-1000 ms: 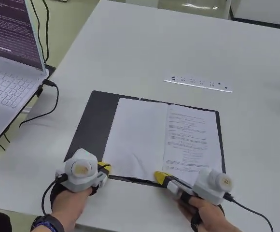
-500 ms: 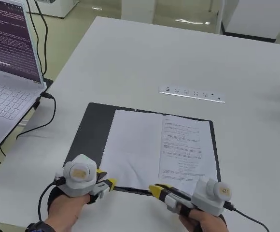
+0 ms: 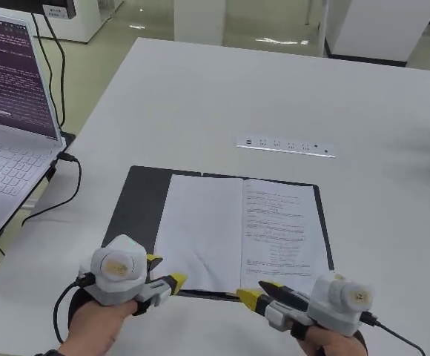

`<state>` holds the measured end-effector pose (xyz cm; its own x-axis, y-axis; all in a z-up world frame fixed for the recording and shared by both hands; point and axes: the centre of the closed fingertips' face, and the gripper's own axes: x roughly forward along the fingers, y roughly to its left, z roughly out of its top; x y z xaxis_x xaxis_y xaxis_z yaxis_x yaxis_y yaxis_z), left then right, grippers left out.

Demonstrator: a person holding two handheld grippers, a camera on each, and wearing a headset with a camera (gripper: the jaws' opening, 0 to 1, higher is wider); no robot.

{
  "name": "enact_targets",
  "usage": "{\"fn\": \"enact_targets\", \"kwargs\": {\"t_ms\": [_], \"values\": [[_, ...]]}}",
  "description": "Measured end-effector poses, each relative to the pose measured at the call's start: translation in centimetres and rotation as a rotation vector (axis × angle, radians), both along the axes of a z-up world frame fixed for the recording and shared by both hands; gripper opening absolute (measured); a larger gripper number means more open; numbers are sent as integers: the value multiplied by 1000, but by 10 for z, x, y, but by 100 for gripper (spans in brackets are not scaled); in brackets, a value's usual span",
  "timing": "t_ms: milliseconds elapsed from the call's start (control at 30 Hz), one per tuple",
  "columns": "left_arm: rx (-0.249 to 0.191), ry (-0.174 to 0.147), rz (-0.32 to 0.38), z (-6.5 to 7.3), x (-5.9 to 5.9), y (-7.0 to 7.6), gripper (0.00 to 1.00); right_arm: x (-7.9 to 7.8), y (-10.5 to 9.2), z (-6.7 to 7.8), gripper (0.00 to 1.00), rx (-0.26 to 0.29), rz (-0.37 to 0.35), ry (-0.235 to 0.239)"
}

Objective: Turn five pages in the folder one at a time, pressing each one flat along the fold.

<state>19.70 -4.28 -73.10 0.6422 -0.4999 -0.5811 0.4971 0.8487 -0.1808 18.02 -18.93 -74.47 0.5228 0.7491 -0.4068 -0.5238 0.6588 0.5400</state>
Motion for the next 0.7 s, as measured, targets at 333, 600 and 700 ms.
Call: {"fn": "enact_targets", "kwargs": {"t_ms": [333, 600, 700], "values": [[21, -39, -31, 25, -2, 0, 42, 6, -22, 21, 51, -71, -20, -80], [53, -66, -72, 37, -7, 9, 47, 12, -42, 41, 58, -92, -36, -134], [57, -73, -84, 43, -12, 15, 51, 12, -55, 49, 59, -109, -47, -157]]}}
